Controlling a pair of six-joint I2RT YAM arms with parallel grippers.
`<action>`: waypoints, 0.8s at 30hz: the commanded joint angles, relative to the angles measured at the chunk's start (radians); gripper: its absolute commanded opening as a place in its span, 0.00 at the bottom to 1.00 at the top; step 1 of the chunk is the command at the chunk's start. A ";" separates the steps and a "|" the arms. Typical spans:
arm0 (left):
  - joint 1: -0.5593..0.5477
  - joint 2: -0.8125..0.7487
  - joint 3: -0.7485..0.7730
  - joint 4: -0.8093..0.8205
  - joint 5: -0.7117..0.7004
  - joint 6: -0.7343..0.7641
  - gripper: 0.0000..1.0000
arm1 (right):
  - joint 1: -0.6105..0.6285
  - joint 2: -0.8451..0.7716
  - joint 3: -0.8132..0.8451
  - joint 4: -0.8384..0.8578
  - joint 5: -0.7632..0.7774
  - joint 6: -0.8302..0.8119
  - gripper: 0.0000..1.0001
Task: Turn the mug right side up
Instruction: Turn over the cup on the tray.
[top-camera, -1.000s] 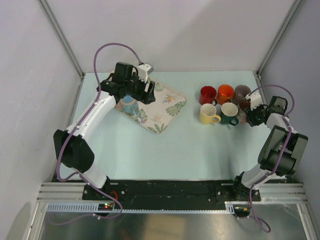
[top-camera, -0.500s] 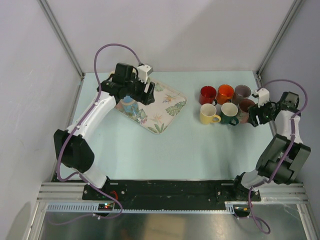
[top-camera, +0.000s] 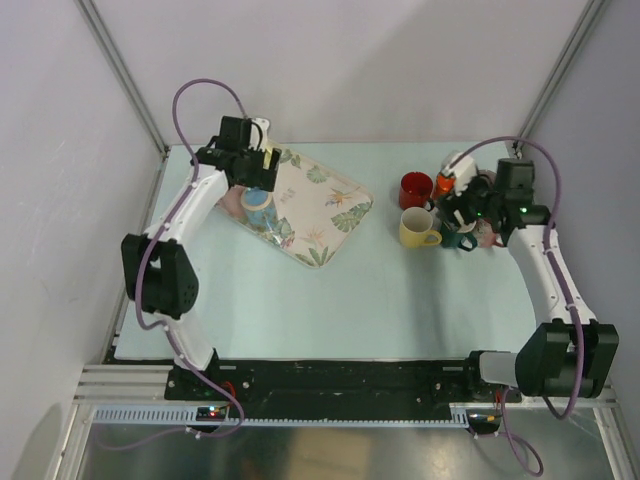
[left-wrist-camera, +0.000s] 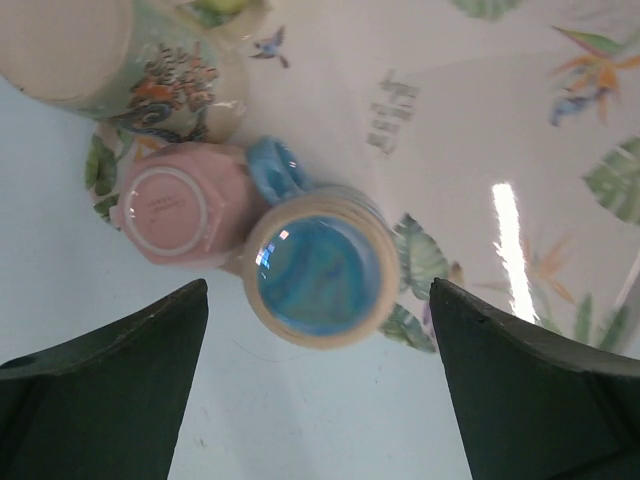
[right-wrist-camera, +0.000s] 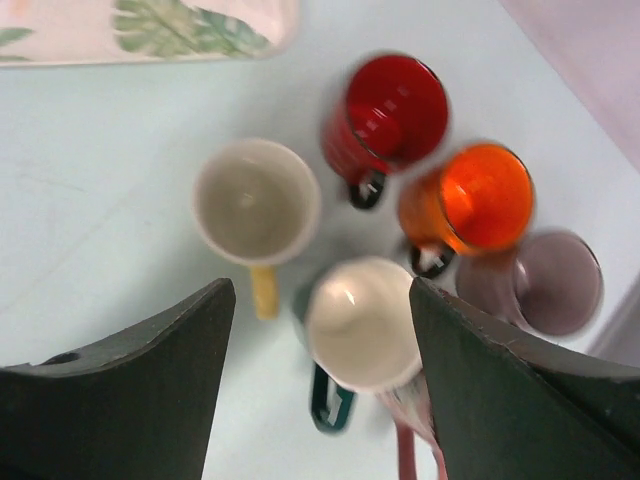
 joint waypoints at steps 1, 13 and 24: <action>0.036 0.093 0.105 -0.040 -0.113 -0.115 0.96 | 0.133 -0.012 0.034 0.045 0.029 0.031 0.77; 0.083 0.207 0.114 -0.071 0.076 -0.241 0.89 | 0.191 0.003 0.024 0.033 0.027 0.052 0.76; 0.038 0.257 0.122 -0.069 0.262 -0.205 0.79 | 0.195 0.005 -0.010 0.053 0.013 0.069 0.76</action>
